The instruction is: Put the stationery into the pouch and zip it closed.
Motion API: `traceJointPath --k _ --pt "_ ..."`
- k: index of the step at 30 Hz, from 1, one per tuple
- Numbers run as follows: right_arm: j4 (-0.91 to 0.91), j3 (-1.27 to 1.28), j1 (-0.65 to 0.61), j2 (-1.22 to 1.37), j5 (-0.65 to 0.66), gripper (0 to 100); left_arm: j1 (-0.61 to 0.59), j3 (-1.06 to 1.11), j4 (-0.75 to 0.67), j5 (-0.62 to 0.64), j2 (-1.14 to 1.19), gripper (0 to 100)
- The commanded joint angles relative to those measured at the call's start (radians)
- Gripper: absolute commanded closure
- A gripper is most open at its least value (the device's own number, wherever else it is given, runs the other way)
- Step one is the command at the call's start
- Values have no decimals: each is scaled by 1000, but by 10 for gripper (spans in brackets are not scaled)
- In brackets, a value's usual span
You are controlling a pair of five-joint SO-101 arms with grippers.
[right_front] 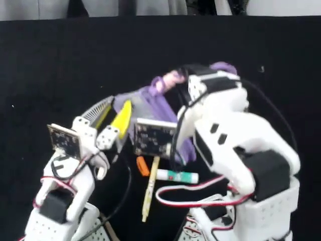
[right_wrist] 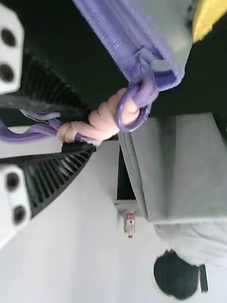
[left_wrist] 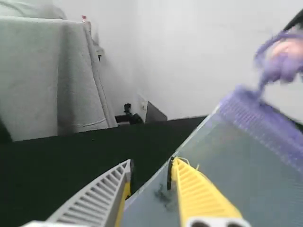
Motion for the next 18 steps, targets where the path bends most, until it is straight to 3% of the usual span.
traceJointPath --k 1,5,11,18 --pt "2 183 -8 -147 -12 988 30 -226 229 -155 0 850" --pt "8 315 -9 -255 -12 988 -35 -361 327 -186 0 851" --pt "9 429 -15 -412 -14 988 -102 -427 338 -224 0 851" --pt "-2 513 -26 -479 -15 988 91 -427 448 -290 0 851"
